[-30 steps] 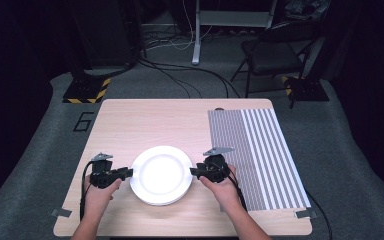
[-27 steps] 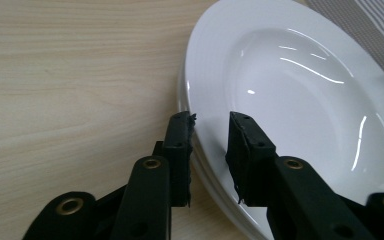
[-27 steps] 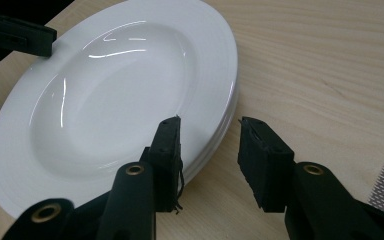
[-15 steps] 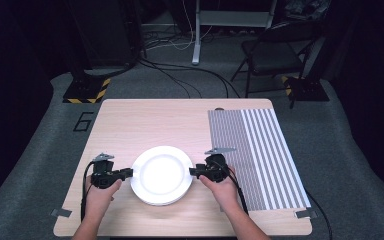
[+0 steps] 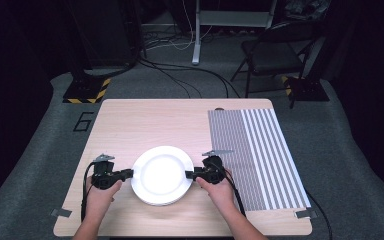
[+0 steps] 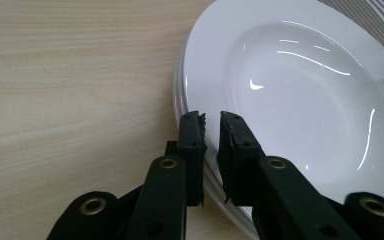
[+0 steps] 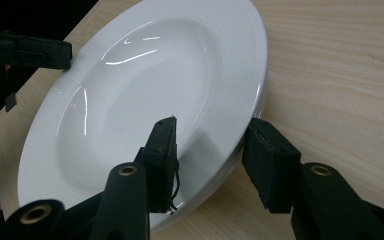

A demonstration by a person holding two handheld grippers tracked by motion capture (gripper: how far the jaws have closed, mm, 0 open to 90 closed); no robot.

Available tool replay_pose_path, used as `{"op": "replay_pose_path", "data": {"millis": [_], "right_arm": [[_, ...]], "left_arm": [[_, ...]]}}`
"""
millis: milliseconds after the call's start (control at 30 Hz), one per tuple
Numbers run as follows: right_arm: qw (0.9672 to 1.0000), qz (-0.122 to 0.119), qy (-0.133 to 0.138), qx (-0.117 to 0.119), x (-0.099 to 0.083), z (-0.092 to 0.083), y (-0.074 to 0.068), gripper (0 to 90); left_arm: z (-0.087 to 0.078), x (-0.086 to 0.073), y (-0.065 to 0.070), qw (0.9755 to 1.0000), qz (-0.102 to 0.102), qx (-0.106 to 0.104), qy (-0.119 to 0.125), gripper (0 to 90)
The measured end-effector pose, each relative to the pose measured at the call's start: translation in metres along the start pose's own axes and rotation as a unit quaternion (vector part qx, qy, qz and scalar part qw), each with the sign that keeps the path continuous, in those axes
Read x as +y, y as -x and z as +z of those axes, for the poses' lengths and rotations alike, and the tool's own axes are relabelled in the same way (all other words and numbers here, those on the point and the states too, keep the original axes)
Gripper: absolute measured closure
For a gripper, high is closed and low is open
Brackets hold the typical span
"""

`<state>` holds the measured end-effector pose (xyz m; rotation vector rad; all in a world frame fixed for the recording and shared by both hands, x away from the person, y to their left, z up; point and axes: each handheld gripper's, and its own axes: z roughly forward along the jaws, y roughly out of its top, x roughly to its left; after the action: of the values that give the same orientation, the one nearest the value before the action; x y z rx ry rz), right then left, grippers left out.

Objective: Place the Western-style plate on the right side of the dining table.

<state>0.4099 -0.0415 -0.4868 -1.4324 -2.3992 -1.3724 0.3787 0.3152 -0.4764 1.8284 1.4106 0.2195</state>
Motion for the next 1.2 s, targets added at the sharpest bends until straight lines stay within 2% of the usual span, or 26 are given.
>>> {"op": "replay_pose_path", "data": {"millis": [267, 600, 800, 1133, 1200], "right_arm": [[0.9998, 0.016, 0.007, 0.011, 0.001, -0.005, -0.001, 58.4], [0.9994, 0.023, 0.024, 0.012, 0.008, -0.018, 0.001, 59.2], [0.9994, 0.019, 0.028, 0.009, 0.009, -0.023, 0.002, 59.5], [0.9988, 0.027, 0.040, 0.011, 0.012, -0.031, 0.003, 61.9], [0.9989, 0.022, 0.040, 0.010, 0.012, -0.031, 0.003, 62.3]], "left_arm": [[0.001, 0.000, 0.000, 1.0000, -0.004, -0.004, -0.001, 80.5], [0.009, -0.001, 0.007, 0.9997, 0.004, -0.021, -0.006, 80.6], [0.013, -0.001, 0.009, 0.9996, 0.002, -0.026, -0.005, 80.6], [0.020, -0.001, 0.014, 0.9993, 0.007, -0.036, -0.011, 80.8], [0.021, -0.001, 0.013, 0.9987, -0.001, -0.049, -0.015, 80.9]]}}
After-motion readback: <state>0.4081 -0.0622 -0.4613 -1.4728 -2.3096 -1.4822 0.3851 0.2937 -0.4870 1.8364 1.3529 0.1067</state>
